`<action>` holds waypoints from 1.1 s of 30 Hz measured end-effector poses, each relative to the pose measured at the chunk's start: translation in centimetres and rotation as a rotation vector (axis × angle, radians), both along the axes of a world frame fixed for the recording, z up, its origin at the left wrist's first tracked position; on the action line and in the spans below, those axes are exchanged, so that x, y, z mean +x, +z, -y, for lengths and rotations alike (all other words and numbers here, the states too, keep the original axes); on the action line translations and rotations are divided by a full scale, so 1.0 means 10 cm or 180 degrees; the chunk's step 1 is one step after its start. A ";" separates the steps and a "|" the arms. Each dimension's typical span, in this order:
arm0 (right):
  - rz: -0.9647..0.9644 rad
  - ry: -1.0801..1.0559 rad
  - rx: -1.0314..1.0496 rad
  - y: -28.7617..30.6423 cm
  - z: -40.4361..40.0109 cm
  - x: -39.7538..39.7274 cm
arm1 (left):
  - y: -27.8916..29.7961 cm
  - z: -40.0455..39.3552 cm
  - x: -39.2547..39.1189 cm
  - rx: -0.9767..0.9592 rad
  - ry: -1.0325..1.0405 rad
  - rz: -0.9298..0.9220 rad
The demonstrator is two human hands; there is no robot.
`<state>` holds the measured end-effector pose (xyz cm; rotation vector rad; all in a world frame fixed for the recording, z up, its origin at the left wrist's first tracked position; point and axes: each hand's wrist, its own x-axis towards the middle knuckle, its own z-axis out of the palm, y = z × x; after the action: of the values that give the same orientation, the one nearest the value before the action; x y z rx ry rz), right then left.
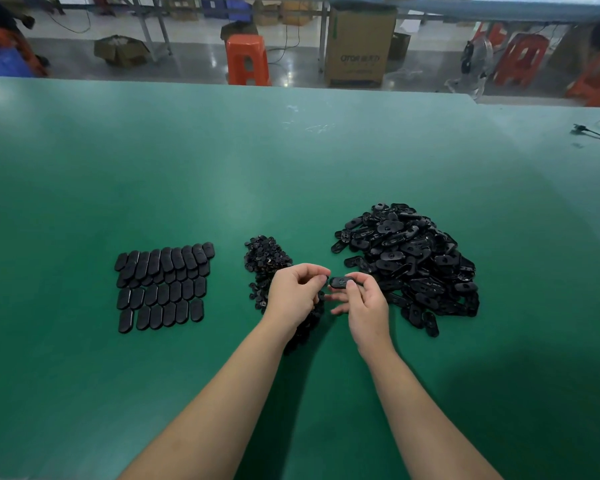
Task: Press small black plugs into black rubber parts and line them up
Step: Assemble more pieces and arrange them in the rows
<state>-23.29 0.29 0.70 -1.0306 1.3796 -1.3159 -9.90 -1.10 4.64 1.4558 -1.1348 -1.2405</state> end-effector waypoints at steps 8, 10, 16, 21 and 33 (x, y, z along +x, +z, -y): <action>-0.0617 -0.0051 -0.0031 -0.02 0.00 -0.01 | 0.04 -0.01 -0.24 -0.0010 0.0049 0.1082; -0.0659 -0.0036 -0.0041 -0.02 0.00 -0.01 | 0.05 -0.02 -0.27 -0.0019 0.0055 0.1198; -0.0857 0.0043 -0.0041 -0.01 0.00 -0.01 | 0.06 -0.03 -0.29 -0.0057 0.0105 0.1357; -0.0826 0.0022 -0.0058 0.03 -0.03 0.00 | 0.07 -0.02 -0.29 -0.0044 0.0129 0.1384; -0.0783 0.0133 -0.0071 0.07 -0.05 0.00 | 0.11 0.02 -0.27 -0.0036 0.0084 0.1417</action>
<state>-23.26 0.83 1.43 -1.2629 1.5184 -1.2063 -12.62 -1.27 5.78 1.7856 -1.4026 -0.9100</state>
